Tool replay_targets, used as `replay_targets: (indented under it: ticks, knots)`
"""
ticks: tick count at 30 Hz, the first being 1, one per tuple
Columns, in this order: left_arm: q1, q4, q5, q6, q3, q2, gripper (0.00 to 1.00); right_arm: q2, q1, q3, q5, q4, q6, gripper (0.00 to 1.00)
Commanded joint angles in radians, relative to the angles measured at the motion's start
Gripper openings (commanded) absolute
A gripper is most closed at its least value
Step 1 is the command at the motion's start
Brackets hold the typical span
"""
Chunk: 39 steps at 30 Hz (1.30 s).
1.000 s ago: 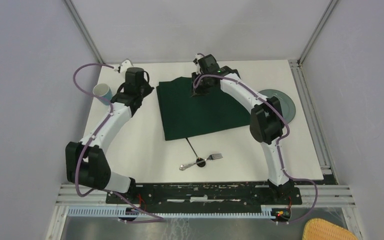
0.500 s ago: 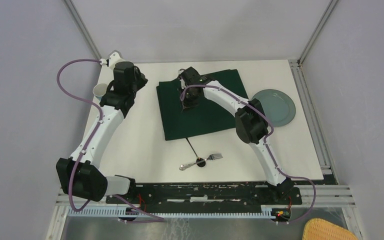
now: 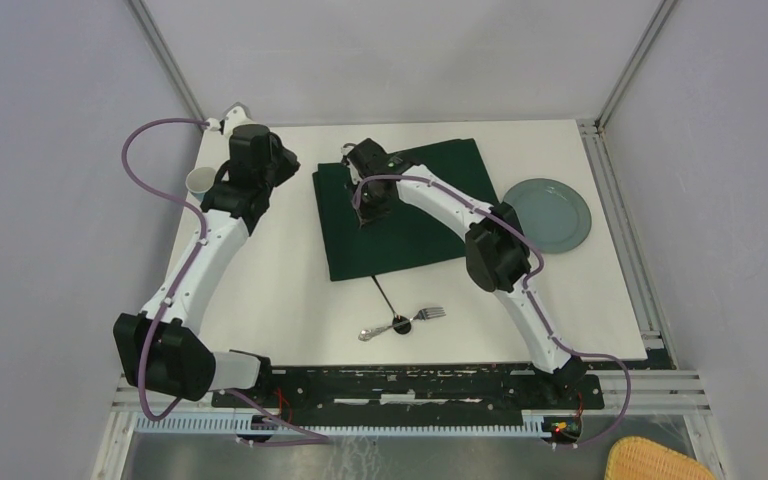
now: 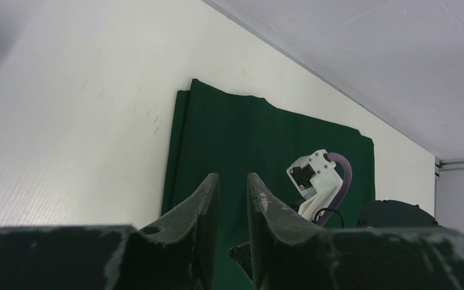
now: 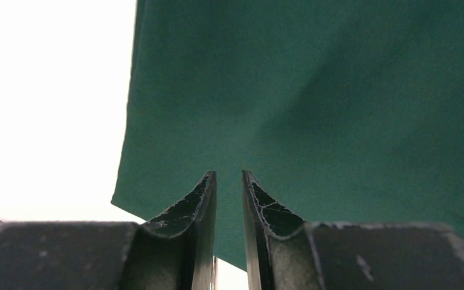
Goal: Set the dinner table for one person
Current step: Adjust the napkin at the center of the board.
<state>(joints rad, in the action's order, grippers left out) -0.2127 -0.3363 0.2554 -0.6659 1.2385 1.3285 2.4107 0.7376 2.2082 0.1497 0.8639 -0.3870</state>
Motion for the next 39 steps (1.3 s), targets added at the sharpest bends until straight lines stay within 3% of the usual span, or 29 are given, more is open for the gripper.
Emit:
replay_targets:
  ticks: [1,12,21,29,39]
  knots:
    - [0.004,0.012,-0.02,-0.003,0.001,-0.006,0.31,0.02,0.004,0.108,-0.038,0.007,0.054,0.28]
    - [0.005,0.0,-0.016,0.009,-0.049,-0.053,0.31,0.094,0.049,0.142,-0.032,0.011,0.079,0.29]
    - [0.005,-0.018,-0.019,0.015,-0.072,-0.076,0.31,0.069,0.099,0.081,0.019,-0.132,0.065,0.3]
    - [0.005,-0.036,-0.01,0.023,-0.07,-0.093,0.31,0.065,0.115,0.103,0.033,-0.177,0.05,0.36]
    - [0.005,-0.056,-0.007,0.034,-0.085,-0.109,0.31,0.105,0.118,0.14,0.03,-0.195,0.049,0.37]
